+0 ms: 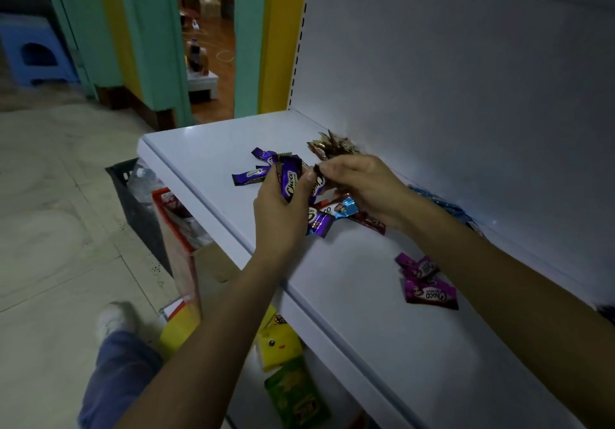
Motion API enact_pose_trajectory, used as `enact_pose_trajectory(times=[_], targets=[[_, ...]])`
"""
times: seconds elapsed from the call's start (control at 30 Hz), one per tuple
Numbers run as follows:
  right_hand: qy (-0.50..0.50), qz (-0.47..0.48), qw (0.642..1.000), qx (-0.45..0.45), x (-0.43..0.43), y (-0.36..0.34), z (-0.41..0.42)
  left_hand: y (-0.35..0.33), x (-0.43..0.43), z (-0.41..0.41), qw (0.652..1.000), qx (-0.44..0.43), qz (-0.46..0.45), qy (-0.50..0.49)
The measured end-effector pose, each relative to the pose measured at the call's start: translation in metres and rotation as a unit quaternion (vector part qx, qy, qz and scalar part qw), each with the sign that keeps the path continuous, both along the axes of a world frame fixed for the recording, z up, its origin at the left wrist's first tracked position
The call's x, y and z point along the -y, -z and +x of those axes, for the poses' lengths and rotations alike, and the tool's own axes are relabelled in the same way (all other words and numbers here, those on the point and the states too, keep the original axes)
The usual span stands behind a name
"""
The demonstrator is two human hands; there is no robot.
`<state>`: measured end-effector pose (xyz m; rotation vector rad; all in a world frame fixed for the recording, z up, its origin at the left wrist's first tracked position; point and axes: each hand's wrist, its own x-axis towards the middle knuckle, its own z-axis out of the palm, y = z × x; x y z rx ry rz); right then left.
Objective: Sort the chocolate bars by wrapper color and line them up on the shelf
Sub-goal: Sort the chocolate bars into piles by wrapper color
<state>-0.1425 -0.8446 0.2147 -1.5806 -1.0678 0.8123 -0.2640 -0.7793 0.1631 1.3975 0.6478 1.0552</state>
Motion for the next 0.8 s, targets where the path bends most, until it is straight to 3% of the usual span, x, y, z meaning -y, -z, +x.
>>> enact_pose_trajectory(times=[0.1,0.23,0.37,0.5,0.63,0.8], targets=[[-0.014,-0.020,1.000,0.004,0.003,-0.003,-0.001,0.000,0.003,-0.003,1.000,0.006,0.001,-0.010],[0.096,-0.001,0.995,-0.033,-0.008,-0.007,0.003,-0.002,0.001,-0.004,0.996,0.032,-0.029,-0.082],[0.146,-0.077,0.982,0.090,-0.034,-0.006,0.010,-0.004,-0.001,-0.006,0.984,0.078,-0.086,-0.135],[0.130,-0.097,0.978,0.128,-0.066,0.003,0.012,-0.006,0.000,-0.006,0.977,0.116,-0.122,-0.129],[0.129,-0.133,0.957,0.223,-0.090,0.027,0.020,-0.005,0.001,-0.005,0.982,0.093,-0.111,-0.118],[0.181,-0.112,0.951,0.223,-0.102,0.039,0.019,-0.002,-0.002,-0.002,0.991,0.050,-0.082,-0.091]])
